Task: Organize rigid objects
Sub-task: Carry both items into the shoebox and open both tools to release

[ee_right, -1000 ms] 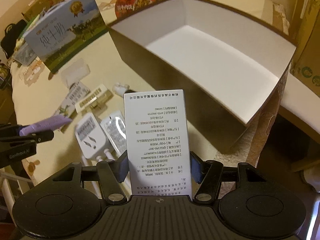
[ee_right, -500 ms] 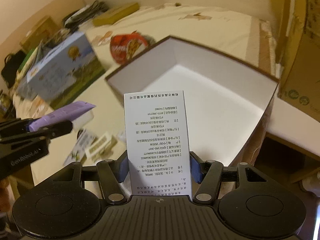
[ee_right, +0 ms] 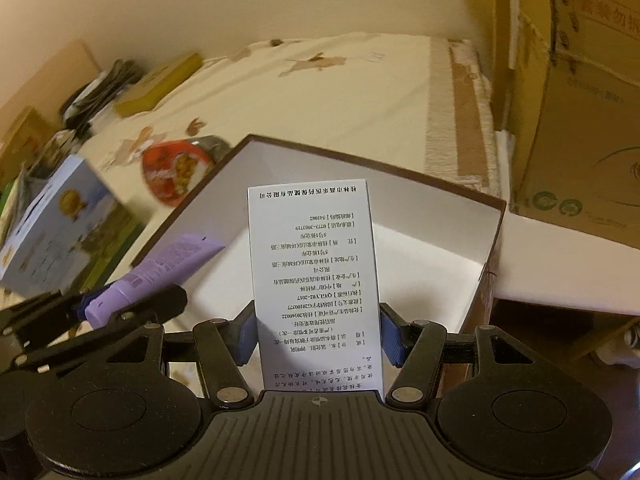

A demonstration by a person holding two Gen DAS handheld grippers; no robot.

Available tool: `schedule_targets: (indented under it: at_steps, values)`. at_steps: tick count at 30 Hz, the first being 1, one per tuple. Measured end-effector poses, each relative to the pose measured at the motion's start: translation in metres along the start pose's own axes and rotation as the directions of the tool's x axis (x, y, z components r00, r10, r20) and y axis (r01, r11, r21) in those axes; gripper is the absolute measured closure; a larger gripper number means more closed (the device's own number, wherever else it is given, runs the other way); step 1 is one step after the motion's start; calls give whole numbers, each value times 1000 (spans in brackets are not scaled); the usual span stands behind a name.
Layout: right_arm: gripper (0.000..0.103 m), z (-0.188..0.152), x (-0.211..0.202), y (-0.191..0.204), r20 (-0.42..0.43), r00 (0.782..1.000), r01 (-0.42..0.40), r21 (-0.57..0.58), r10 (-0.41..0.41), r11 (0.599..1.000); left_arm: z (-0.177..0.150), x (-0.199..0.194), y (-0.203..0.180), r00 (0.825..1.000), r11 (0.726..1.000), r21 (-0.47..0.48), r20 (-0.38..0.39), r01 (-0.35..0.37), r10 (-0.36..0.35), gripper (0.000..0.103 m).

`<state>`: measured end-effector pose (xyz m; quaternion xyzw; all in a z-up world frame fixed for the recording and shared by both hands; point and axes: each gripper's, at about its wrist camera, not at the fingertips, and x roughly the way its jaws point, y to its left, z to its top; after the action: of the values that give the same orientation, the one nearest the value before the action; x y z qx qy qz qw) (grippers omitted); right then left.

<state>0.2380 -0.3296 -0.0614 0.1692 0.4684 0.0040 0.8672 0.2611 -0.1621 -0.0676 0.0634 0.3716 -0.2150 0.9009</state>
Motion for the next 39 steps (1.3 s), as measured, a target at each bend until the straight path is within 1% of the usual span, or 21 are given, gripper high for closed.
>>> schedule_targets:
  at_steps: [3,10,12,15,17,18,19,20,23,26,29,33,39]
  values:
    - [46,4,16,-10,-20,1000,23,27,-23,999,2,16,-3,1000,1000,9,0,5,-5,76]
    - [46,0,54,-26,-108,992,68,61,-62,996,-4,60,-1,998,1000,3,-59,29,-29,76]
    - [46,-2,61,-29,-122,990,83,57,-76,995,-7,71,0,996,999,5,-80,40,-40,75]
    - [46,-4,67,-34,-138,986,100,56,-91,993,-11,85,4,991,998,-19,-119,59,-61,75]
    - [45,-5,66,-35,-136,986,108,46,-101,993,-12,89,5,989,998,-25,-131,58,-61,71]
    - [45,-5,66,-34,-139,985,112,41,-106,993,-12,88,6,989,998,-27,-133,55,-58,69]
    - [45,-5,66,-34,-141,984,113,40,-106,993,-13,88,7,989,998,-30,-135,48,-52,64]
    - [45,-6,65,-36,-143,984,112,43,-104,993,-13,86,8,989,999,-33,-137,42,-46,62]
    - [45,-6,64,-34,-132,988,88,52,-80,995,-14,81,11,989,999,-33,-145,28,-32,61]
    - [45,-8,62,-29,-135,987,87,29,-83,996,-14,73,14,989,1000,-27,-151,8,-12,61]
    - [45,-13,54,-27,-119,990,78,12,-76,997,-16,63,18,988,999,-41,-155,0,-7,60]
    - [44,-22,42,-25,-101,994,45,14,-43,999,-19,48,21,987,998,-60,-159,-8,-2,59]
    - [44,-28,27,-21,-85,996,25,13,-23,1000,-20,29,21,986,997,-77,-167,-19,6,59]
